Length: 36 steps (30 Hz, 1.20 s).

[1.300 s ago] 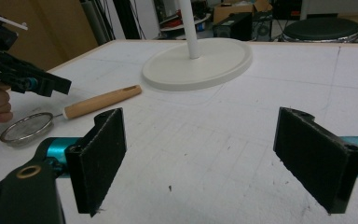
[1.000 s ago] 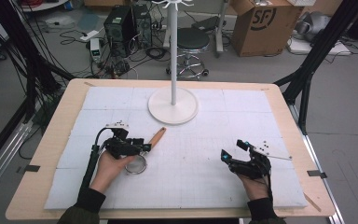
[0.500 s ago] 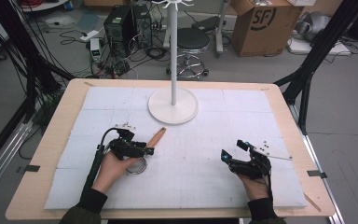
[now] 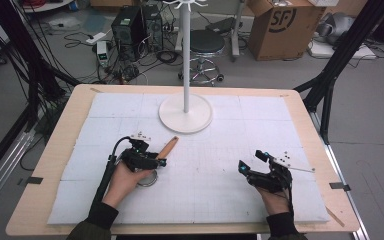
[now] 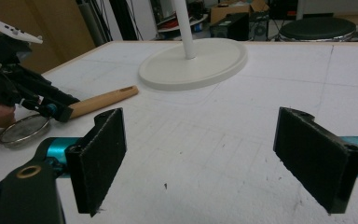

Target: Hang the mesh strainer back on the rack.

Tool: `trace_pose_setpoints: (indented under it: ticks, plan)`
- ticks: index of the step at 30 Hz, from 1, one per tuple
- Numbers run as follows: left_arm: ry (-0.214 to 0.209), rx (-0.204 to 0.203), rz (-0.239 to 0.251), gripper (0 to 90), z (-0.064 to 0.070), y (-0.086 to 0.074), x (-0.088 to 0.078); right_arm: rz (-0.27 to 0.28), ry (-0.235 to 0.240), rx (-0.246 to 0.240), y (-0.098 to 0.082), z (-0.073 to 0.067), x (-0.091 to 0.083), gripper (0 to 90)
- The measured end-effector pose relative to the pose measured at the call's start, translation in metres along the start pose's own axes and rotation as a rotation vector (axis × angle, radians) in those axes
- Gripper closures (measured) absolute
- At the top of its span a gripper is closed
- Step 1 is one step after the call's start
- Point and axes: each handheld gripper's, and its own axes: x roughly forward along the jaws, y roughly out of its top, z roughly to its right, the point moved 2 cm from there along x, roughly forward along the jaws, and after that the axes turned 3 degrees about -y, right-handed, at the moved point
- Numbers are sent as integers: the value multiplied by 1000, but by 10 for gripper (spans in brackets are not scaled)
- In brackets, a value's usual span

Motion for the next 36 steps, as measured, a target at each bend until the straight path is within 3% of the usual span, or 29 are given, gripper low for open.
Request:
trace_pose_setpoints:
  ticks: [7,15,20,30,36]
  plan:
    - [42,13,-3,571,2,1,2,-1,-2,1,0,0,0,160]
    - [129,88,-27,561,14,1,6,0,1,1,0,-1,0,161]
    - [139,109,-5,631,11,-3,5,4,2,-3,1,-1,-1,161]
    - [165,159,-6,637,15,-4,6,8,3,-3,1,0,-2,162]
    - [168,168,-3,637,15,-5,7,8,3,-4,1,-1,-2,162]
